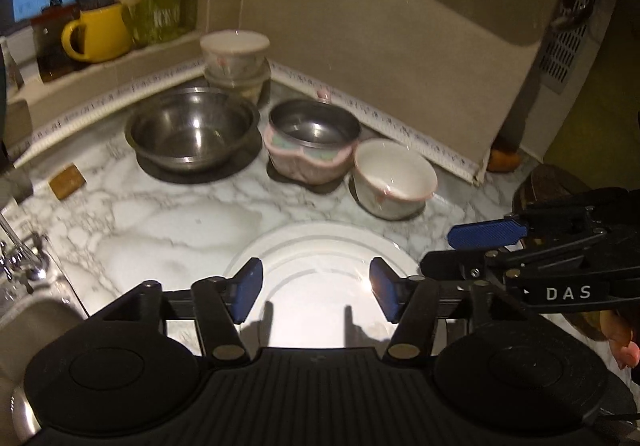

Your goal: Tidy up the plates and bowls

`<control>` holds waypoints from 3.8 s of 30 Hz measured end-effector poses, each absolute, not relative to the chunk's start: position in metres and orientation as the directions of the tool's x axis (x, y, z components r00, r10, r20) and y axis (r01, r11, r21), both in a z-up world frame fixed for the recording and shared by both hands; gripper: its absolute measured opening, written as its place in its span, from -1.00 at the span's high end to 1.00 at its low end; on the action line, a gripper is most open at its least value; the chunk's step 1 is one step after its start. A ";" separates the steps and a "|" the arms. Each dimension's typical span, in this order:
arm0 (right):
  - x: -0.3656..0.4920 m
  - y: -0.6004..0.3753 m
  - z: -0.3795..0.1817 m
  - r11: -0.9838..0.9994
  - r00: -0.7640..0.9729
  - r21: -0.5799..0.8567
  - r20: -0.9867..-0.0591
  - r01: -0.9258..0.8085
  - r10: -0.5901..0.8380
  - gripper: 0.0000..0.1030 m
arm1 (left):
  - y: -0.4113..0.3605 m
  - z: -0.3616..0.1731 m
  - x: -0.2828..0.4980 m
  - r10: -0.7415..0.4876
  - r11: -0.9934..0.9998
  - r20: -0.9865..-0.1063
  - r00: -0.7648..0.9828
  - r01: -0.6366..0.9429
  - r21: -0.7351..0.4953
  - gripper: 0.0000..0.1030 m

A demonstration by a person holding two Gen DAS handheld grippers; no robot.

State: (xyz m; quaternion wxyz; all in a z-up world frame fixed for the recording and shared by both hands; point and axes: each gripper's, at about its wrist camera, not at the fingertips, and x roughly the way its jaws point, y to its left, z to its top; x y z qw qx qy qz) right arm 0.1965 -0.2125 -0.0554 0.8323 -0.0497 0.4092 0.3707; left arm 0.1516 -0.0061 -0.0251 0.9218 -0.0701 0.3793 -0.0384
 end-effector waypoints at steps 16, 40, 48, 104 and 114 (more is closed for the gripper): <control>0.240 -0.195 -0.037 0.714 0.415 0.235 -0.678 -0.659 0.607 -0.63 | 0.042 -0.015 0.193 0.001 0.979 -0.701 0.713 -0.145 -0.146 -0.52; 0.398 -0.087 -0.056 0.729 0.395 0.216 -0.724 -0.650 0.566 -0.85 | 0.116 -0.038 0.336 0.192 0.926 -0.739 0.646 -0.368 -0.081 -1.00; 0.441 -0.044 -0.085 0.753 0.391 0.171 -0.769 -0.636 0.506 -0.83 | 0.136 -0.067 0.373 0.191 0.904 -0.784 0.590 -0.418 -0.094 -0.99; 0.400 -0.013 -0.113 0.703 0.294 0.173 -0.820 -0.690 0.491 0.77 | 0.162 -0.096 0.298 0.241 0.831 -0.846 0.475 -0.552 -0.073 0.56; 0.395 -0.010 -0.121 0.704 0.274 0.181 -0.832 -0.687 0.482 0.77 | 0.161 -0.104 0.294 0.237 0.834 -0.854 0.463 -0.548 -0.066 0.56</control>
